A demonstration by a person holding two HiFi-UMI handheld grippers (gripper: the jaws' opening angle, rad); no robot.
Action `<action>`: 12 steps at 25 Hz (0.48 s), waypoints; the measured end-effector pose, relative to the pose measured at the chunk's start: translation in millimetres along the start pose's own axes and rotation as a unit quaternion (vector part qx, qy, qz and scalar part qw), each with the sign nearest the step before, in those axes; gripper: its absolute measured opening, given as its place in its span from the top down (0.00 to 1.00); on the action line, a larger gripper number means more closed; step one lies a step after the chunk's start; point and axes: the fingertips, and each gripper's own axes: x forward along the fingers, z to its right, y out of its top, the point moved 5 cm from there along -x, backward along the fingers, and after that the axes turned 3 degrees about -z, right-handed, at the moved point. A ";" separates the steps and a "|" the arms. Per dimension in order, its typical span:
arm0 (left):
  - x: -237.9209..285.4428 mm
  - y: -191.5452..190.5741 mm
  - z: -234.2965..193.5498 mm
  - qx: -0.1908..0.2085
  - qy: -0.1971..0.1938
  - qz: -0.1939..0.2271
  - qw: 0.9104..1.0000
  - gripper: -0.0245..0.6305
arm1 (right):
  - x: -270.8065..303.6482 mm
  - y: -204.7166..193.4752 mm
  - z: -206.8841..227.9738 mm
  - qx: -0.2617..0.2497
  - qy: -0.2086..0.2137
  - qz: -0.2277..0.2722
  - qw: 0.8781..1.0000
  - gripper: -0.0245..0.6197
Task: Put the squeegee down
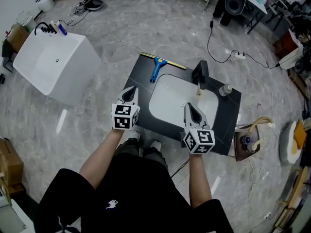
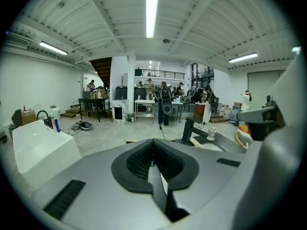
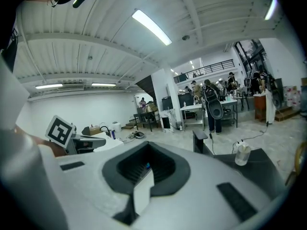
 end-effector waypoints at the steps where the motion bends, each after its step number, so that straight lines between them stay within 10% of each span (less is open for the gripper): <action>1: -7.6 1.7 -1.7 0.002 -0.006 0.006 1.000 0.96 | -3.2 1.6 -4.0 -0.002 -0.002 0.003 1.000 0.96; 12: -83.1 41.5 -51.0 0.062 -0.083 0.087 0.991 0.96 | -40.7 34.4 -81.6 -0.005 -0.066 0.056 0.996 0.96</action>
